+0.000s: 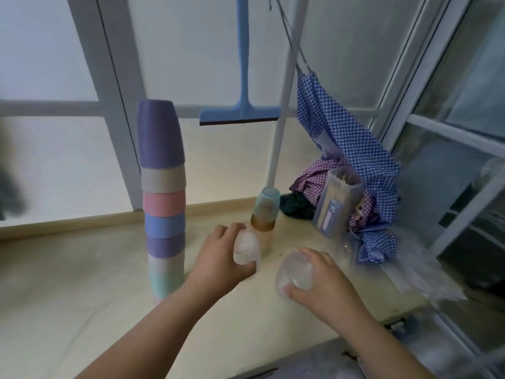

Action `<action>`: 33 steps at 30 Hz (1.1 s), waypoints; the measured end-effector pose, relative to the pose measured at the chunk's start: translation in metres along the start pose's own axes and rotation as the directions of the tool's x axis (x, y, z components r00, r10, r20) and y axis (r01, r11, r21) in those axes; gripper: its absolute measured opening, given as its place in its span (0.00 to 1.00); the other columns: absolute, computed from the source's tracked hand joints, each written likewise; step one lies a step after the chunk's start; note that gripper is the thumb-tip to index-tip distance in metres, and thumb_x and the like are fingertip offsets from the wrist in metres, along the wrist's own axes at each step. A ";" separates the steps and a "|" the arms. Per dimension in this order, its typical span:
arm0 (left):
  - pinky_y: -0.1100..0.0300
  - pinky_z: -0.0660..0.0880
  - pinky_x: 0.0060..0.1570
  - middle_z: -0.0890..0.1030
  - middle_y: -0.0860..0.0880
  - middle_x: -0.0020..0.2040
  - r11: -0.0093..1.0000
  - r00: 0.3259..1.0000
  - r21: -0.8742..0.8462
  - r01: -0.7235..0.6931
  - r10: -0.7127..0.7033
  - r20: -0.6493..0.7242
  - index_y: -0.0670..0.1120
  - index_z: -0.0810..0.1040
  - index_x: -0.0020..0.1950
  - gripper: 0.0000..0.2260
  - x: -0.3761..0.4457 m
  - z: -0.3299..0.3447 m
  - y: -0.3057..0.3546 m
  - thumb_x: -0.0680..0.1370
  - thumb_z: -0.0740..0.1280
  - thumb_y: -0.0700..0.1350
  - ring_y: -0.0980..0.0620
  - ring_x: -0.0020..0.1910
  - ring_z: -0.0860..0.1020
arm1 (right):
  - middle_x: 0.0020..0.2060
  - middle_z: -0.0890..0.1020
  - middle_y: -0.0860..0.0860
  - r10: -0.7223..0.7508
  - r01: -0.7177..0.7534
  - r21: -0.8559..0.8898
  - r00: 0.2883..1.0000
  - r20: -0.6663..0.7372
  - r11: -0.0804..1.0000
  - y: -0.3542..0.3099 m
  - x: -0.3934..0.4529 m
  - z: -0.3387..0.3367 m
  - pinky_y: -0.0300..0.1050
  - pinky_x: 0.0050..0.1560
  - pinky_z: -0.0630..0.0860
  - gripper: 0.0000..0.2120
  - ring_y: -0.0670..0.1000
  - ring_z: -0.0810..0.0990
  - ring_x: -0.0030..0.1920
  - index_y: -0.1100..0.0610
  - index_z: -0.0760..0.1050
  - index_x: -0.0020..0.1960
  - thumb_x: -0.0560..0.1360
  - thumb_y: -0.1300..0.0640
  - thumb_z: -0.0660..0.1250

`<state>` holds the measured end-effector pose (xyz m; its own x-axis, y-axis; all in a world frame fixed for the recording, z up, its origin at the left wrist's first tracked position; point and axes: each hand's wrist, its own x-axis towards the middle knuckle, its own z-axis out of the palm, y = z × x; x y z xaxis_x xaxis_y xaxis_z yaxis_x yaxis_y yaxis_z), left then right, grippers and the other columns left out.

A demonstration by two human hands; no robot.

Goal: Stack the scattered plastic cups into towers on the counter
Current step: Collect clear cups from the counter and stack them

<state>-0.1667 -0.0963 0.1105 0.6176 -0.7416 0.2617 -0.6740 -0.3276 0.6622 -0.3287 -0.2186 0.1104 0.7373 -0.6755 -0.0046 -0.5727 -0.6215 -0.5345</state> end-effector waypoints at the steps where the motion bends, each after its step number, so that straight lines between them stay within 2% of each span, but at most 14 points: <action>1: 0.60 0.69 0.49 0.72 0.48 0.57 1.000 1.000 -0.001 -0.017 0.017 -0.023 0.52 0.67 0.63 0.29 0.017 -0.002 0.008 0.65 0.73 0.48 0.46 0.55 0.73 | 0.66 0.68 0.48 0.001 -0.001 0.008 1.000 -0.006 1.000 0.004 0.007 -0.004 0.46 0.60 0.71 0.37 0.50 0.72 0.61 0.47 0.59 0.69 0.64 0.42 0.70; 5: 0.57 0.70 0.50 0.71 0.46 0.59 0.998 0.994 0.011 -0.067 0.067 -0.080 0.53 0.66 0.65 0.30 0.090 -0.003 0.030 0.67 0.72 0.48 0.46 0.55 0.72 | 0.66 0.67 0.47 0.013 -0.013 0.010 1.000 -0.011 1.000 0.015 0.041 -0.018 0.44 0.58 0.69 0.38 0.50 0.71 0.62 0.47 0.59 0.69 0.64 0.41 0.70; 9: 0.50 0.74 0.56 0.72 0.46 0.61 0.998 0.999 0.044 -0.039 0.041 -0.033 0.53 0.64 0.67 0.31 0.150 0.009 0.037 0.67 0.73 0.50 0.44 0.57 0.72 | 0.63 0.69 0.47 -0.001 0.001 0.020 1.000 -0.031 1.000 0.023 0.080 -0.036 0.40 0.52 0.68 0.33 0.45 0.70 0.53 0.45 0.62 0.66 0.65 0.43 0.71; 11: 0.50 0.74 0.56 0.72 0.46 0.61 0.998 0.999 0.058 -0.037 0.038 -0.013 0.53 0.64 0.68 0.32 0.172 0.019 0.039 0.68 0.73 0.51 0.45 0.57 0.72 | 0.64 0.68 0.46 0.008 -0.008 -0.004 0.999 -0.043 1.000 0.030 0.101 -0.045 0.40 0.53 0.69 0.35 0.47 0.71 0.57 0.45 0.60 0.68 0.65 0.41 0.70; 13: 0.51 0.73 0.56 0.72 0.46 0.61 0.995 0.999 0.087 -0.050 0.050 0.005 0.52 0.63 0.68 0.31 0.189 0.031 0.036 0.68 0.72 0.51 0.45 0.57 0.72 | 0.65 0.67 0.44 0.031 -0.034 -0.039 0.997 -0.065 0.999 0.036 0.120 -0.051 0.44 0.56 0.71 0.37 0.48 0.71 0.61 0.43 0.57 0.69 0.64 0.37 0.68; 16: 0.52 0.74 0.54 0.72 0.46 0.60 0.992 0.999 0.127 -0.017 0.012 0.043 0.51 0.63 0.69 0.31 0.204 0.049 0.027 0.69 0.71 0.51 0.45 0.56 0.72 | 0.66 0.68 0.43 0.022 -0.025 -0.048 0.998 -0.051 0.999 0.046 0.139 -0.056 0.52 0.59 0.73 0.39 0.49 0.71 0.62 0.41 0.57 0.68 0.61 0.34 0.66; 20: 0.53 0.72 0.54 0.71 0.46 0.61 0.985 0.993 0.160 0.072 -0.085 0.077 0.52 0.61 0.70 0.31 0.208 0.073 0.016 0.70 0.69 0.51 0.45 0.59 0.70 | 0.65 0.67 0.42 -0.047 0.047 -0.003 0.999 -0.010 0.999 0.058 0.156 -0.062 0.48 0.62 0.71 0.38 0.46 0.69 0.63 0.41 0.58 0.68 0.62 0.36 0.68; 23: 0.50 0.72 0.56 0.70 0.46 0.63 0.980 0.987 0.134 0.147 -0.154 0.040 0.52 0.59 0.71 0.31 0.207 0.084 0.014 0.71 0.68 0.51 0.45 0.61 0.67 | 0.66 0.66 0.43 -0.112 0.111 0.030 0.993 0.027 0.993 0.066 0.170 -0.070 0.39 0.60 0.66 0.37 0.43 0.65 0.64 0.44 0.58 0.69 0.65 0.40 0.70; 26: 0.51 0.70 0.60 0.68 0.46 0.66 0.974 0.985 0.147 0.174 -0.172 -0.021 0.51 0.58 0.71 0.33 0.204 0.089 0.017 0.71 0.69 0.52 0.45 0.63 0.67 | 0.66 0.65 0.44 -0.178 0.176 0.032 0.979 0.097 0.984 0.069 0.183 -0.079 0.37 0.58 0.63 0.37 0.40 0.62 0.61 0.45 0.57 0.70 0.66 0.42 0.69; 28: 0.52 0.68 0.61 0.68 0.46 0.65 0.978 0.988 0.157 0.137 -0.123 -0.097 0.50 0.60 0.70 0.32 0.201 0.085 0.023 0.70 0.70 0.52 0.45 0.63 0.67 | 0.65 0.65 0.43 -0.211 0.211 0.010 0.973 0.095 0.977 0.065 0.192 -0.085 0.39 0.59 0.66 0.36 0.42 0.65 0.61 0.43 0.57 0.69 0.66 0.42 0.69; 31: 0.57 0.70 0.56 0.74 0.48 0.57 0.989 0.965 0.147 -0.028 0.065 -0.253 0.49 0.72 0.61 0.21 0.192 0.073 0.046 0.71 0.67 0.54 0.50 0.57 0.71 | 0.60 0.65 0.39 -0.244 0.241 0.056 0.967 0.078 0.969 0.060 0.208 -0.093 0.39 0.57 0.66 0.38 0.43 0.67 0.62 0.40 0.54 0.69 0.65 0.43 0.70; 33: 0.64 0.71 0.51 0.75 0.53 0.52 0.985 0.967 0.095 -0.147 0.163 -0.195 0.50 0.75 0.54 0.17 0.185 0.062 0.066 0.71 0.61 0.57 0.55 0.52 0.72 | 0.61 0.66 0.40 -0.277 0.268 0.112 0.958 0.078 0.957 0.053 0.218 -0.095 0.41 0.60 0.67 0.42 0.44 0.66 0.64 0.40 0.51 0.70 0.63 0.43 0.72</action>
<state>-0.1219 -0.2914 0.1593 0.5663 -0.6566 0.4982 -0.7928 -0.2686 0.5470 -0.2324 -0.4365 0.1619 0.8928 -0.4437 0.0781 -0.3104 -0.7314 -0.6072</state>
